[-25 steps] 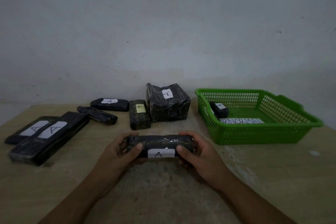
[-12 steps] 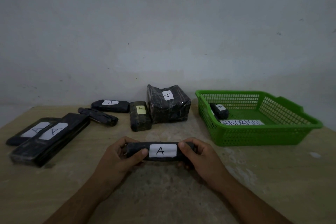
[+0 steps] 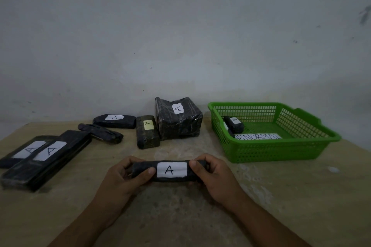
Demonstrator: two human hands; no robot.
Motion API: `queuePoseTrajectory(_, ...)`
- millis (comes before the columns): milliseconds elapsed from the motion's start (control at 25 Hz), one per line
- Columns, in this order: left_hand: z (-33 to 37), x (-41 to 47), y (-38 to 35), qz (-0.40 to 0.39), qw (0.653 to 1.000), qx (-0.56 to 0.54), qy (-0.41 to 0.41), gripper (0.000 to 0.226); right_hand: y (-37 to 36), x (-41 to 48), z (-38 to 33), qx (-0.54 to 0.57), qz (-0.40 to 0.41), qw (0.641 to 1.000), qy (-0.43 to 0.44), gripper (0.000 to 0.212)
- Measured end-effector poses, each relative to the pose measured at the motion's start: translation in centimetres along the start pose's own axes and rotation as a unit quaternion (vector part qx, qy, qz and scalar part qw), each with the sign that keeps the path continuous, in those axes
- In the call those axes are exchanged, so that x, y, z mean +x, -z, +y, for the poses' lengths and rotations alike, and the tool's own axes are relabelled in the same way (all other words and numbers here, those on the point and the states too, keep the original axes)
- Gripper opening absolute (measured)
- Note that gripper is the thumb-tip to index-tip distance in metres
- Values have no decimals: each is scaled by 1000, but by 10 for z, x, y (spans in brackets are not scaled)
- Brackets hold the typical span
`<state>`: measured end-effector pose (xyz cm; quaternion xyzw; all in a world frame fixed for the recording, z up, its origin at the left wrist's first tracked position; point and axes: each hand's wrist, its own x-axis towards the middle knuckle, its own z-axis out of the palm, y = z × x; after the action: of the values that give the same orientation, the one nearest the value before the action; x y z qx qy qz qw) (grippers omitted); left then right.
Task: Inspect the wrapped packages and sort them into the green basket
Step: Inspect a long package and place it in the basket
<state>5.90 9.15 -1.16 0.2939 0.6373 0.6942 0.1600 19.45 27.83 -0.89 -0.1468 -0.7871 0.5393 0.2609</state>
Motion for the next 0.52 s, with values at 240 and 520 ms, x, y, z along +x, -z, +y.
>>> queuePoseTrajectory(240, 22, 1, -28, 40, 993, -104, 48, 37, 30, -16, -32, -115, -2, 991, 72, 21)
queuePoseTrajectory(520, 50, 32, -93, -19, 992, -123, -4, 58, 114, -14, -50, -339, 45, 923, 174, 39)
